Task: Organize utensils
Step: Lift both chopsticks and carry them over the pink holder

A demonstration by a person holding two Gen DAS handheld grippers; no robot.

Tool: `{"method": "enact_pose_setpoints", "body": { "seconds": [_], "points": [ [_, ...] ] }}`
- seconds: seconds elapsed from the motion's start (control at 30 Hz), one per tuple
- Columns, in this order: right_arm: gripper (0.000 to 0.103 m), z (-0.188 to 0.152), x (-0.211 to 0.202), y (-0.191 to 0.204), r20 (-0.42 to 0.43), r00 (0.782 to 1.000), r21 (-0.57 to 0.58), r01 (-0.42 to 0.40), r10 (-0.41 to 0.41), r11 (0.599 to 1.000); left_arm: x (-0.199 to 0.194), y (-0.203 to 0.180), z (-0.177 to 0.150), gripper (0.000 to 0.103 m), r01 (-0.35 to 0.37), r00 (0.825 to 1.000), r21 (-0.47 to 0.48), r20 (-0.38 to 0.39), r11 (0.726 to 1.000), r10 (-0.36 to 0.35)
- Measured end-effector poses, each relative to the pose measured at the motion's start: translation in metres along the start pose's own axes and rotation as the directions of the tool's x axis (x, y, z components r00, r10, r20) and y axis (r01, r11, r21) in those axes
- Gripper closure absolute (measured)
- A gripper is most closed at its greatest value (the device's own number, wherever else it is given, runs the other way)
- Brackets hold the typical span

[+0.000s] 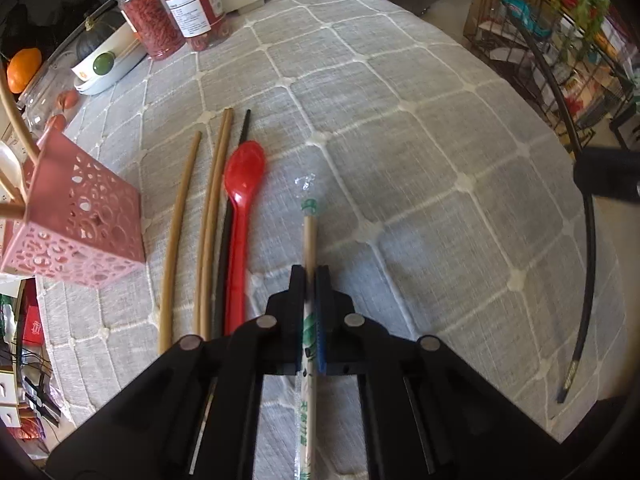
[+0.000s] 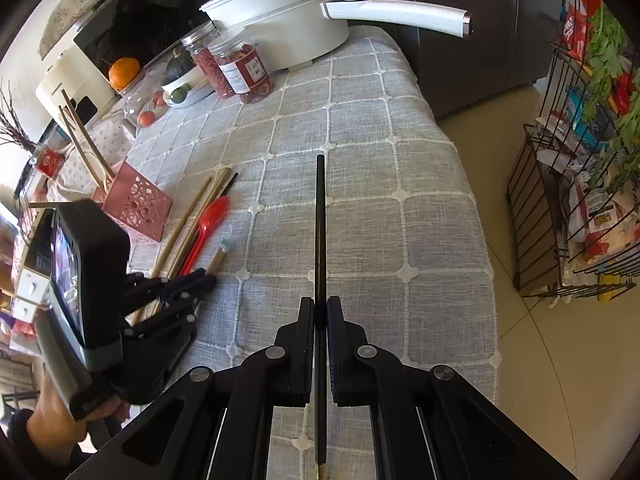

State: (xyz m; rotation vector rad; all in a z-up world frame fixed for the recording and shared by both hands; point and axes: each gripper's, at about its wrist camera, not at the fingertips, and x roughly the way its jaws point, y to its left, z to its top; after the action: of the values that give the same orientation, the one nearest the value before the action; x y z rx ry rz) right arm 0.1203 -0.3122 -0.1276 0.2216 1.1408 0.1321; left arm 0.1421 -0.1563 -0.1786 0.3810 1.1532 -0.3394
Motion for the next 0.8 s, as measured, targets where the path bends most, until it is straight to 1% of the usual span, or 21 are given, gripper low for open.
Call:
{"method": "enact_pose_setpoints", "body": {
  "seconds": [0.17, 0.23, 0.37, 0.47, 0.5, 0.6, 0.67, 0.7, 0.77, 0.8],
  "points": [
    [0.097, -0.003, -0.016, 0.003, 0.037, 0.999, -0.006, 0.012, -0.012, 1.0, -0.029, -0.011, -0.021, 0.097, 0.031, 0.997, 0.036, 0.068, 0.999, -0.033],
    [0.097, -0.005, -0.024, 0.006, 0.059, 0.998, -0.013, 0.016, -0.015, 1.0, -0.047, -0.013, -0.03, 0.097, 0.045, 0.993, 0.042, 0.111, 0.998, -0.05],
    [0.097, -0.008, -0.04, 0.017, 0.104, 0.994, -0.04, 0.024, -0.02, 0.999, -0.085, -0.009, -0.044, 0.097, 0.061, 0.978, 0.053, 0.194, 0.997, -0.07],
    [0.097, -0.01, -0.053, 0.026, 0.142, 0.99, -0.061, 0.028, -0.019, 0.998, -0.117, 0.0, -0.056, 0.097, 0.074, 0.957, 0.043, 0.278, 0.996, -0.083],
    [0.097, -0.011, -0.057, 0.029, 0.155, 0.988, -0.068, 0.03, -0.019, 0.997, -0.128, 0.003, -0.06, 0.097, 0.073, 0.947, 0.036, 0.312, 0.997, -0.08],
    [0.097, -0.011, -0.069, 0.042, 0.204, 0.979, -0.088, 0.038, -0.02, 0.995, -0.159, 0.018, -0.07, 0.097, 0.073, 0.906, -0.002, 0.418, 0.997, -0.066],
    [0.097, -0.009, -0.076, 0.049, 0.248, 0.968, -0.096, 0.05, -0.024, 0.994, -0.177, 0.036, -0.073, 0.097, 0.083, 0.87, -0.047, 0.49, 0.995, -0.049],
    [0.097, -0.008, -0.08, 0.053, 0.273, 0.962, -0.104, 0.055, -0.025, 0.993, -0.182, 0.043, -0.073, 0.097, 0.09, 0.856, -0.066, 0.515, 0.994, -0.043],
    [0.097, -0.006, -0.086, 0.06, 0.315, 0.949, -0.111, 0.064, -0.026, 0.992, -0.195, 0.057, -0.071, 0.097, 0.089, 0.815, -0.111, 0.579, 0.99, -0.009],
    [0.097, -0.004, -0.09, 0.063, 0.335, 0.942, -0.112, 0.064, -0.023, 0.992, -0.202, 0.065, -0.07, 0.097, 0.086, 0.788, -0.132, 0.616, 0.988, 0.014]
  ]
}}
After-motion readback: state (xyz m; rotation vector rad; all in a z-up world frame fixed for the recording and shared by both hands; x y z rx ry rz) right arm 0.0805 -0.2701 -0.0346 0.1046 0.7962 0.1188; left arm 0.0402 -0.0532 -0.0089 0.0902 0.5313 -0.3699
